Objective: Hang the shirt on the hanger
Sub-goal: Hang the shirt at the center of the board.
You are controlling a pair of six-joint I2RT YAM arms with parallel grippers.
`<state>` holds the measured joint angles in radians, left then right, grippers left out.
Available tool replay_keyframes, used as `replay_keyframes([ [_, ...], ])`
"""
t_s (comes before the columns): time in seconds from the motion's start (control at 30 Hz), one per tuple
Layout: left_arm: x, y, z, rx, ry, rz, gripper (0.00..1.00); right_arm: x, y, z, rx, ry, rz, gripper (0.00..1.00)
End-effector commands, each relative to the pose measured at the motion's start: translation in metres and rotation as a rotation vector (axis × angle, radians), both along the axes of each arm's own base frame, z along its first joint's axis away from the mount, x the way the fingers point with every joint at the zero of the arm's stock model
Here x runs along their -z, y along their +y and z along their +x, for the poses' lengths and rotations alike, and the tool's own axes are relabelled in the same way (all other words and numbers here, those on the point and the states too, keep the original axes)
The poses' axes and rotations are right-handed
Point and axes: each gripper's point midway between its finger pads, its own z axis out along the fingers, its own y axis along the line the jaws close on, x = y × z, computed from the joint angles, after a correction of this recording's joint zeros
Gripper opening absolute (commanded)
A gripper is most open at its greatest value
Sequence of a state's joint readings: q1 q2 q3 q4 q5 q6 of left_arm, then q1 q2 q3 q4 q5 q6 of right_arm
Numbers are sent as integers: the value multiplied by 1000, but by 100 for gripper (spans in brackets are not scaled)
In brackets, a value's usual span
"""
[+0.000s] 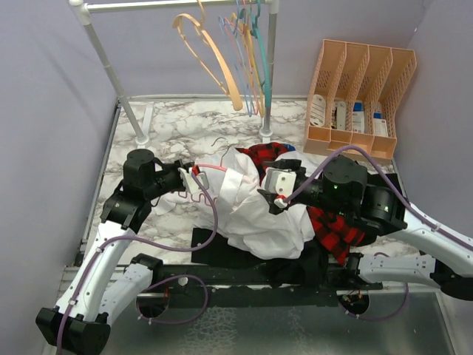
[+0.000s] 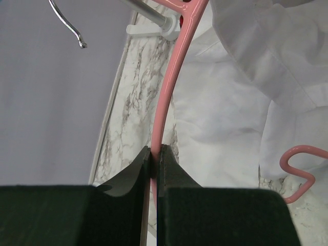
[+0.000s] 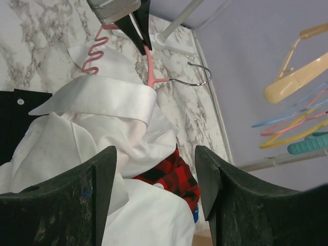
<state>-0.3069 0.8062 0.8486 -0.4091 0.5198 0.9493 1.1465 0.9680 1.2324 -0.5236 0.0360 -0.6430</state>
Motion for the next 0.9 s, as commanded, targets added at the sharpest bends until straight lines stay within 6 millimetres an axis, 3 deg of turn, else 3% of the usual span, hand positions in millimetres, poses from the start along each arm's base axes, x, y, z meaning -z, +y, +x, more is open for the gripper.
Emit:
replay_keyframes([
  [0.0,-22,-5,-11,55,-51,-26,0,2,4,-13,-39,107,-28,61],
  [0.13,-26,-3,-10,49,-77,-12,0,25,0,-28,-67,229,-91,55],
  [0.4,-36,-1,-6,39,-123,-1,0,48,-11,-57,-119,404,-149,52],
  [0.47,-40,-2,-6,39,-130,-12,0,56,-13,-56,-106,409,-168,36],
  [0.53,-42,-1,-5,38,-134,-20,0,60,-14,-52,-85,393,-174,7],
  [0.57,-44,-1,-5,37,-139,-21,0,59,-16,-49,-70,387,-170,2],
  [0.73,-50,6,2,-1,-180,-1,0,57,-34,-45,18,398,-141,1],
  [0.87,-56,9,6,-15,-201,4,0,70,-52,-51,74,466,-152,1],
])
